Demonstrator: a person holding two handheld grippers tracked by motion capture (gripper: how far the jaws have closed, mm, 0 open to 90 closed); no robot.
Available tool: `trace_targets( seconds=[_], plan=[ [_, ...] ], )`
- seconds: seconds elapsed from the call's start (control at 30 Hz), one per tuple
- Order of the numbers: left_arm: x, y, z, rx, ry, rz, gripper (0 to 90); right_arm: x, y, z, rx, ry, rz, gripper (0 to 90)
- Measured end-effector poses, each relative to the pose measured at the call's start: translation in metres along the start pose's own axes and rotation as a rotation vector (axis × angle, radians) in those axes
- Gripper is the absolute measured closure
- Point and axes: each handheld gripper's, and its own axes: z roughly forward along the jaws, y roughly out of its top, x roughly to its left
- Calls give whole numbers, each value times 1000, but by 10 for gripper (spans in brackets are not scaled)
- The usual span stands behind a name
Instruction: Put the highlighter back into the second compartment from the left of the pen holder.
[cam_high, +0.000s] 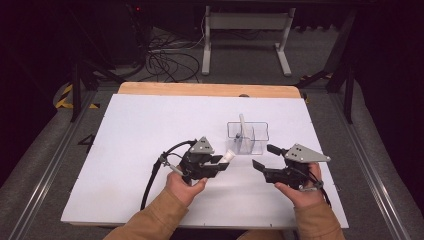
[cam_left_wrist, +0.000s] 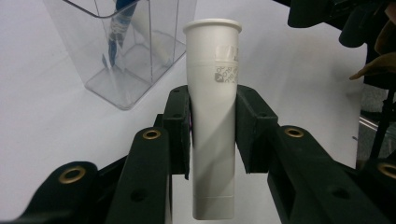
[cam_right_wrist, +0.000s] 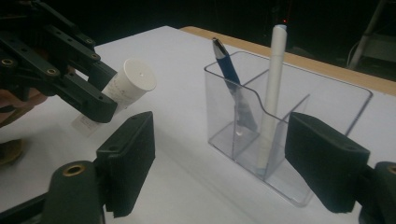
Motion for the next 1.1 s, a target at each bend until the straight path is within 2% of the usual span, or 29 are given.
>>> trace_targets(
  seconds=[0.03, 0.07, 0.1, 0.13, 0.17, 0.2, 0.3, 0.33, 0.5, 0.53, 0.63, 0.83, 1.0, 1.1],
  plan=[
    [0, 0, 0, 0, 0, 0, 691, 2, 1, 1, -2, 4, -6, 251],
    [1, -3, -6, -27, -9, 4, 690, 4, 2, 1, -4, 9, -11, 251],
    [1, -3, -6, -27, -9, 4, 691, 5, 3, 2, -5, 13, -15, 251],
    [2, -7, -13, -59, -18, 8, 691, 7, 3, 3, -6, 16, -19, 251],
    [2, -7, -13, -59, -18, 8, 690, 8, 3, 4, -5, 20, -20, 251],
    [4, -12, -18, -78, -18, 8, 690, 9, 3, 5, -4, 26, -18, 251],
    [6, -15, -21, -87, -31, -3, 690, 12, 5, 6, -11, 48, -8, 251],
    [7, -19, -24, -104, -40, -7, 690, 13, 6, 7, -15, 59, -5, 251],
    [9, -26, -28, -142, -50, 13, 690, 24, 11, 13, -23, 108, -4, 253],
    [9, -28, -29, -162, -46, 21, 690, 26, 12, 16, -26, 118, -5, 253],
    [8, -29, -29, -173, -33, 40, 690, 34, 16, 23, -25, 145, -9, 259],
    [4, -31, -26, -177, -24, 45, 689, 49, 26, 37, -27, 190, -5, 308],
    [4, -33, -26, -185, -24, 43, 689, 58, 32, 46, -41, 219, 47, 335],
    [3, -33, -27, -190, -21, 48, 689, 61, 33, 50, -36, 218, 58, 335]
  ],
)
